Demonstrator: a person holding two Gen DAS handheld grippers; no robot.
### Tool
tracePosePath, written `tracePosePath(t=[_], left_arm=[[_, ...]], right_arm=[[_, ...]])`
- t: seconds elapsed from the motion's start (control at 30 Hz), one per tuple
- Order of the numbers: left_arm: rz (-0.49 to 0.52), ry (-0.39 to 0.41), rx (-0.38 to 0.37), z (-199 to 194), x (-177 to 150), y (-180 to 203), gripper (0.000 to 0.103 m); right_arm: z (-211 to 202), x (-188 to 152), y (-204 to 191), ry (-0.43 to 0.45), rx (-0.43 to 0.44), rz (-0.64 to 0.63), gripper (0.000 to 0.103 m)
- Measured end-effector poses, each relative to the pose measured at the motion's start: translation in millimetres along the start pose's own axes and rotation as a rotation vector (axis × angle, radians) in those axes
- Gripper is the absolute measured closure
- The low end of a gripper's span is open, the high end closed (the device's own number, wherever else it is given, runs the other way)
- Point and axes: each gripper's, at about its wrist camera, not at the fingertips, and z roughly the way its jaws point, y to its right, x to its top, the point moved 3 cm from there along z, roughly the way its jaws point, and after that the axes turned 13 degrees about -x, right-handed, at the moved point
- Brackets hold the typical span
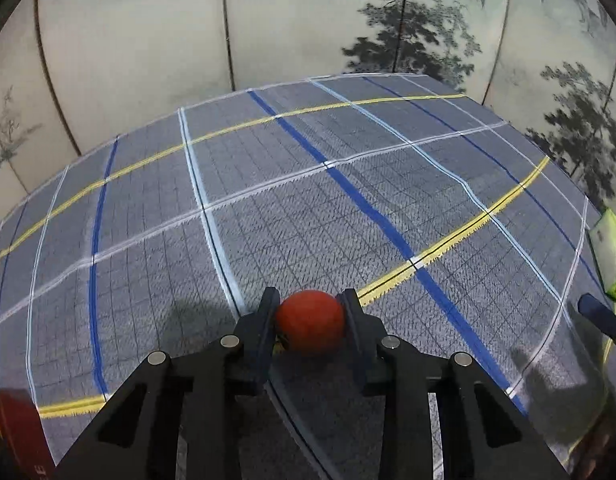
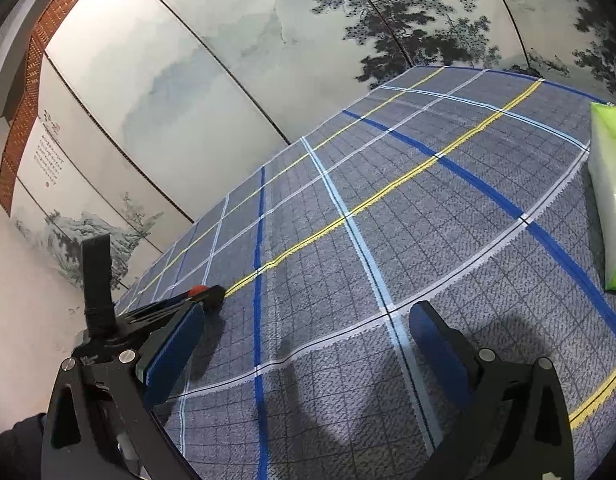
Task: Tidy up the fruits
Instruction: 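Lift the red tomato and carry it over the tin with the left gripper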
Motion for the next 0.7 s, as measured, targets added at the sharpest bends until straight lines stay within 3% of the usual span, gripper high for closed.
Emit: tracePosePath(t=[0.1, 0.3, 0.47, 0.7], left_arm=[[0.048, 0.006, 0.029, -5, -3, 5, 0.072], [0.028, 0.103, 0.06, -52, 6, 10, 0.072], [0.039, 0.176, 0.207, -99, 9, 8, 0.072], [0.033, 0.235, 0.335, -157, -3, -8, 0.072]], right_arm=[[-1, 0, 0, 0.006, 0.005, 0.005, 0.001], [-1, 0, 1, 0.008, 0.009, 0.012, 0.001], [0, 1, 2, 0.004, 0.002, 0.016, 0.001], [4, 1, 3, -0.011, -0.011, 0.02, 0.001]])
